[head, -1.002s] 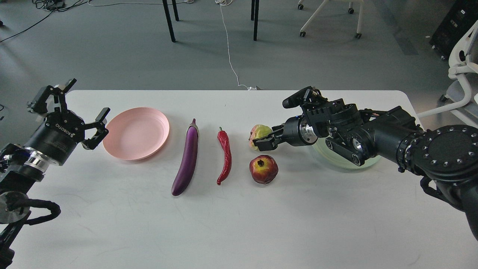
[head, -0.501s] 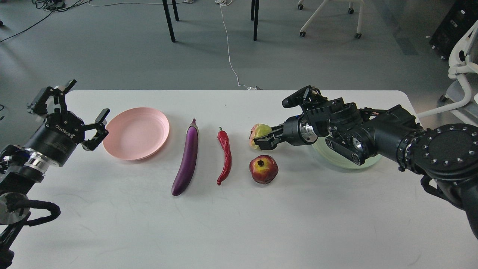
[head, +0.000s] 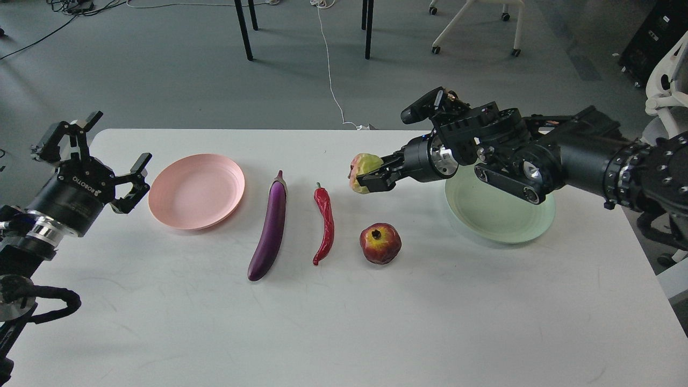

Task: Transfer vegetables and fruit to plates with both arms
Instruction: 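Carry the peach onto the green plate and release it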

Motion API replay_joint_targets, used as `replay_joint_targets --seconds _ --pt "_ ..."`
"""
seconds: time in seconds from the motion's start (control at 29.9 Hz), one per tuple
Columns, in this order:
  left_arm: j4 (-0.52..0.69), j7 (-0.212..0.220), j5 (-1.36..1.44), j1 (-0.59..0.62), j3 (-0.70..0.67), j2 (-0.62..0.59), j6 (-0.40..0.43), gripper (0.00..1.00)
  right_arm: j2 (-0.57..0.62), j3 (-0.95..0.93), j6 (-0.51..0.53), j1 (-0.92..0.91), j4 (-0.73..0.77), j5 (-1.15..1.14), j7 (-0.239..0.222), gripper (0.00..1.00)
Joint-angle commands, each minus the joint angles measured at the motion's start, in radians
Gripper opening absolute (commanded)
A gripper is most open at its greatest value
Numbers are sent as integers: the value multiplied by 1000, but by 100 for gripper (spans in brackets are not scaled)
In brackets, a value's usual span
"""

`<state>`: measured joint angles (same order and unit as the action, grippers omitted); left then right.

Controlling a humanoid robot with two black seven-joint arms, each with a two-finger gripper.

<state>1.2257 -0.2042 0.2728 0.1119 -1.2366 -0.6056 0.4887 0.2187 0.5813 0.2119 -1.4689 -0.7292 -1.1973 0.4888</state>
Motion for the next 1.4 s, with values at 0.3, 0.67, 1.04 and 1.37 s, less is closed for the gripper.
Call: replay_joint_targets --seconds 0.3,0.67,1.04,1.37 --pt "8 0 2 0 2 1 0 100 301 81 -3 41 -38 -225 0 39" --pt "35 0 3 -1 0 -5 0 100 292 77 -71 157 70 -226 0 47" --pt "37 0 3 -17 -1 -10 0 100 246 72 -118 194 128 -223 0 95" --pt "46 0 3 -31 -18 -16 0 100 332 -1 -77 -7 -260 -116 0 98"
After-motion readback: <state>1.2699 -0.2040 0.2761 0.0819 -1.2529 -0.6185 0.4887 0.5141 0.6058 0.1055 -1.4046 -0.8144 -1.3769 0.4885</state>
